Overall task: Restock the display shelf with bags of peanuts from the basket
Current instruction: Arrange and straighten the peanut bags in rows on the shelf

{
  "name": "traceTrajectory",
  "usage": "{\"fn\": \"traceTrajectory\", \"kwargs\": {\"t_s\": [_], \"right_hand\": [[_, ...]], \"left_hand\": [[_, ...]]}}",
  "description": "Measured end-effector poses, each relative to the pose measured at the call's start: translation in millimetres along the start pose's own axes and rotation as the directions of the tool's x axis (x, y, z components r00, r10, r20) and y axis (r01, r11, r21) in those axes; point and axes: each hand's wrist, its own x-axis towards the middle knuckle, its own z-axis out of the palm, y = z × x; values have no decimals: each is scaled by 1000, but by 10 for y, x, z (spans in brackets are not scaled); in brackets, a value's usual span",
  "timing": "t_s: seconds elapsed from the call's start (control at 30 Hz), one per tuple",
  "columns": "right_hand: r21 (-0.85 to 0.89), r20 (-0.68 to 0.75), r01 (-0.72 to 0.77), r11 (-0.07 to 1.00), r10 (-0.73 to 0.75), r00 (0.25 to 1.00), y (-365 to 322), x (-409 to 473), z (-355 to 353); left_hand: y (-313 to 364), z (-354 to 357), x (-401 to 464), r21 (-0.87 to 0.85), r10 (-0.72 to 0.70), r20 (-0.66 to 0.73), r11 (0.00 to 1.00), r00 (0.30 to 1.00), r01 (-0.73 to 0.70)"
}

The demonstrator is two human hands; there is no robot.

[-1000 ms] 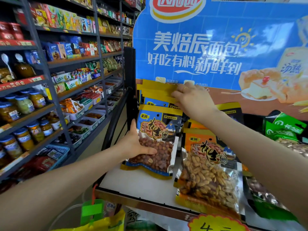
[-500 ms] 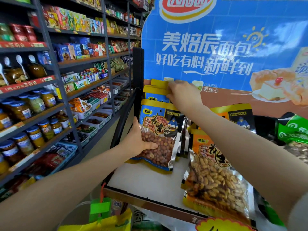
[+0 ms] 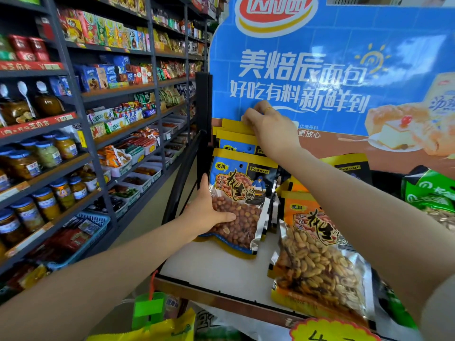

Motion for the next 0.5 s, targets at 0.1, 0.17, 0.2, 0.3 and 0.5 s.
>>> {"fn": "traceTrajectory", "kwargs": {"t_s": [0.1,0.17,0.2,0.3,0.5], "right_hand": [[26,32,-29,999,28,999,-24,41,18],[10,54,-57,998,56,997,-59,76,29],[-5,57,-60,998,60,997,-80,94,32],[-38,86,-56,998,59,995,-97,132,27],[55,129,-77,995,69,989,34,127,-12]], "left_hand": [[-40,9,5,3,-6,1,1000,1000,6],[-43,22,1,21,3,-9,1000,1000,-3],[-39,30,-8,20,8,-16,1000,1000,-8],[-64,59,-7,11,12,-56,1000,998,-11],[-117,82,34,-29,-2,-111,1000,994,-1]]}}
